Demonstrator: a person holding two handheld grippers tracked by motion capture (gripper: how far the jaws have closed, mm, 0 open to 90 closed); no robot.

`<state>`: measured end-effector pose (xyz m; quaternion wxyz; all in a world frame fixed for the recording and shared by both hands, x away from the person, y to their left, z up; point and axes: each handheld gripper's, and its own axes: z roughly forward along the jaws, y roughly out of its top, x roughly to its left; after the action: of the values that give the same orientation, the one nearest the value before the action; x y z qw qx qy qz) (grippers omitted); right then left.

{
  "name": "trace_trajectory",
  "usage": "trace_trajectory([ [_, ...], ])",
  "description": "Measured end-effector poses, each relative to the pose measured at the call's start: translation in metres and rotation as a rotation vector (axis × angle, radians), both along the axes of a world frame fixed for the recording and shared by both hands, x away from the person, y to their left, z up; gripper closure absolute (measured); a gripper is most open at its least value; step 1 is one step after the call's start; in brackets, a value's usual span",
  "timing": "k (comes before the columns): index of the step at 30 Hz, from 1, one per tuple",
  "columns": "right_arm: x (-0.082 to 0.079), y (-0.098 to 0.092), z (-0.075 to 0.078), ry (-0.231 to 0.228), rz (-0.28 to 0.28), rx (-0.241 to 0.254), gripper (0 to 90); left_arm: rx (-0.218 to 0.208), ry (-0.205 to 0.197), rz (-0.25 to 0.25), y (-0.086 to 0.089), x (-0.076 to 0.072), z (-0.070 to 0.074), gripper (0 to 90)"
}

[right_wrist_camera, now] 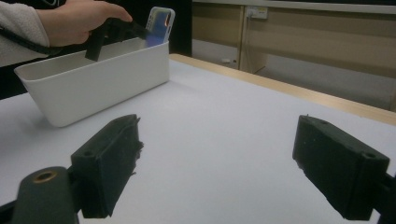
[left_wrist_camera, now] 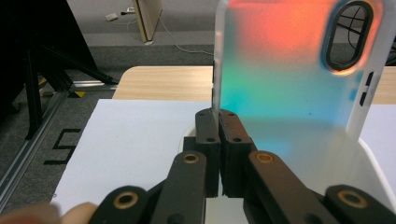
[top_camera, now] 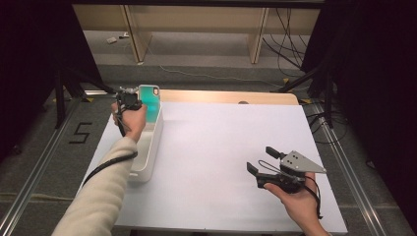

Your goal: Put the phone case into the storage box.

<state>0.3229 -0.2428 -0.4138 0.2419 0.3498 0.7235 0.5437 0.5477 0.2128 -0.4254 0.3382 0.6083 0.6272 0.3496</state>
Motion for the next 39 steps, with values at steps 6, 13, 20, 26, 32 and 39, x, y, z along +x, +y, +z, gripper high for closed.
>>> trace_trajectory([
  [6, 0.0000, 0.0000, 0.0001, -0.002, 0.001, -0.001, 15.9, 0.000, 0.006, 0.006, 0.0006, 0.0000, -0.0020, 87.5],
  [13, 0.0001, 0.0003, 0.0000, -0.001, 0.001, 0.000, 15.9, 0.002, 0.011, 0.006, 0.0012, -0.0002, -0.0037, 87.4],
  [20, 0.0004, 0.0007, -0.0006, -0.002, 0.000, 0.001, 15.9, 0.001, 0.018, 0.007, 0.0005, 0.0002, -0.0037, 87.4],
  [26, 0.0004, 0.0006, -0.0006, 0.004, 0.007, 0.006, 15.9, -0.002, 0.022, 0.003, 0.0009, 0.0005, -0.0057, 87.2],
  [32, 0.0003, 0.0006, -0.0005, -0.002, 0.000, 0.001, 15.9, -0.002, 0.032, 0.006, 0.0018, 0.0004, -0.0074, 86.9],
  [39, 0.0003, 0.0006, -0.0004, -0.002, 0.001, 0.002, 15.9, 0.001, 0.036, 0.004, 0.0016, 0.0009, -0.0065, 86.1],
])
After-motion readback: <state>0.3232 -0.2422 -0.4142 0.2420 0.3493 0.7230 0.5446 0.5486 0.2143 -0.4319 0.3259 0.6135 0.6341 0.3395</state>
